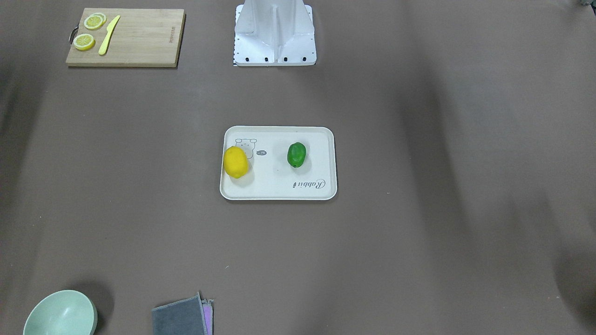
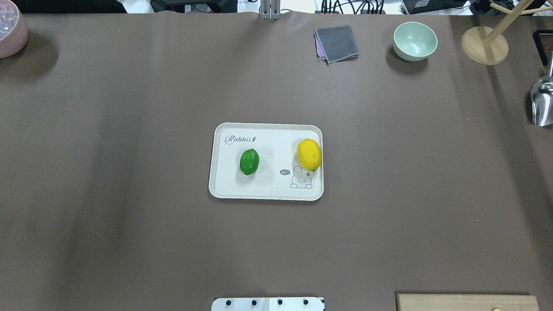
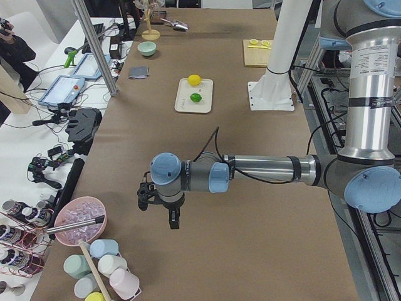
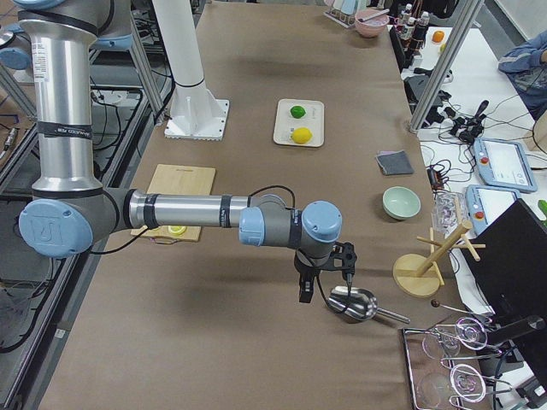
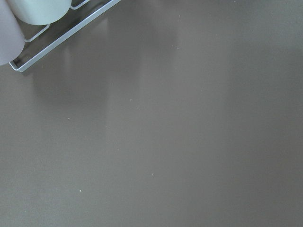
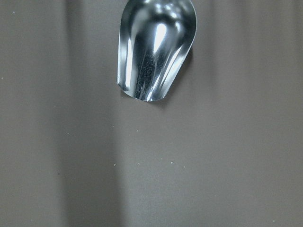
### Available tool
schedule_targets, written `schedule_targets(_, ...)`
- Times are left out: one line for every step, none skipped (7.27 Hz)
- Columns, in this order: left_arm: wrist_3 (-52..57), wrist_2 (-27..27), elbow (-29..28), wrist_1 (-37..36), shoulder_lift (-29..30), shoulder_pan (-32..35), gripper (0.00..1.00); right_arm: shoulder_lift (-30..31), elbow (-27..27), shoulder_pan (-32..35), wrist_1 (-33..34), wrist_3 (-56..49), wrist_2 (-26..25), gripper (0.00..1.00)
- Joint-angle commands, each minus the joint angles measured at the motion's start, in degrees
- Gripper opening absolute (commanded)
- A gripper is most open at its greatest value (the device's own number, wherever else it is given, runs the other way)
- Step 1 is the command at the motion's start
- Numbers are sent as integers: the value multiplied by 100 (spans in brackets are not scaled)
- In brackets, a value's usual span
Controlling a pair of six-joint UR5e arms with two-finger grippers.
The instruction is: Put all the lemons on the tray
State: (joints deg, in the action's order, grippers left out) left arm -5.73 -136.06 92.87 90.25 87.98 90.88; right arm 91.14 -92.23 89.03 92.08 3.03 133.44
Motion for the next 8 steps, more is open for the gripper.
schedule_targets(11, 9, 3, 2, 0, 0, 98, 0, 3, 26, 20, -13, -2, 100)
schedule_targets(11, 9, -6, 2, 0, 0, 98, 0, 3, 35, 20, -13, -2, 100)
schedule_targets(11, 18, -6, 2, 0, 0, 98, 0, 12, 35, 20, -13, -2, 100)
schedule_targets(11, 18, -6, 2, 0, 0, 98, 0, 21, 35, 20, -22, 6, 100)
schedule_targets(11, 18, -15, 2, 0, 0, 98, 0, 29, 35, 29, -13, 6, 100)
schedule_targets(11, 18, -15, 19, 0, 0, 98, 0, 29, 35, 29, -13, 6, 100)
schedule_targets(11, 18, -24, 63, -9, 0, 98, 0, 56, 44, 38, -13, 41, 100)
schedule_targets(11, 18, -15, 63, -9, 9, 98, -8, 56, 61, 38, -13, 42, 100)
